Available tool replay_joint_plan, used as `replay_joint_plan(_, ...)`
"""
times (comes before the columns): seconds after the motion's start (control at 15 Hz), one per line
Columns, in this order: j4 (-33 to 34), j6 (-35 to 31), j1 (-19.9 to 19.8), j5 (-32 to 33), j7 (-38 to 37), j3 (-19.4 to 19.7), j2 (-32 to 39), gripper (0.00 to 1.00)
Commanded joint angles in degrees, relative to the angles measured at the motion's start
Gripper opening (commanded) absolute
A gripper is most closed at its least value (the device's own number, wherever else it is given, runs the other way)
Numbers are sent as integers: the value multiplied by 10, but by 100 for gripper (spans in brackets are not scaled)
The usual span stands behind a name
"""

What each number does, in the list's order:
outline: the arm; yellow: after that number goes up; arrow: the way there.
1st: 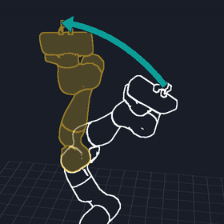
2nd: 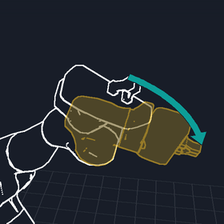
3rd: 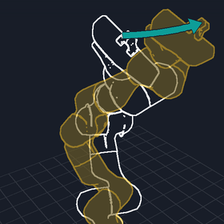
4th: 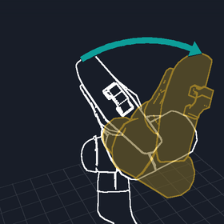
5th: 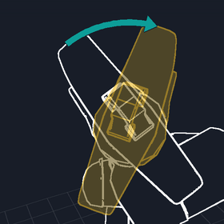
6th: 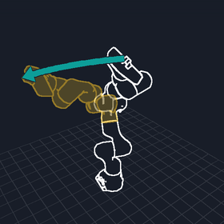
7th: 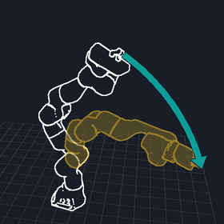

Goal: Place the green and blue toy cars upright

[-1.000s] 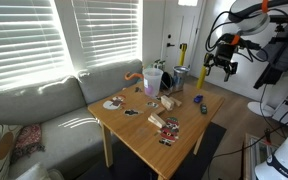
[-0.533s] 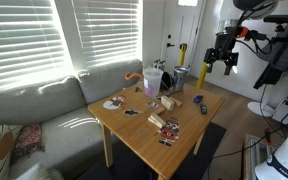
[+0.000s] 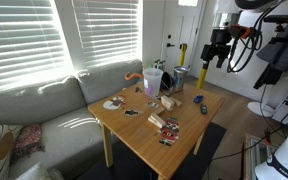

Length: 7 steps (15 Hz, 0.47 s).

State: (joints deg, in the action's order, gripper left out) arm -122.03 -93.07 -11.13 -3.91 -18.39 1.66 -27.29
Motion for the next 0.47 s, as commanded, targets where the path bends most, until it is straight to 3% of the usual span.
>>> replay_joint_plan(0.0, 1, -18, 11, 8, 11, 5, 0, 100)
replay_joint_plan(0.4, 1, -24, 13, 9, 14, 6, 2, 100)
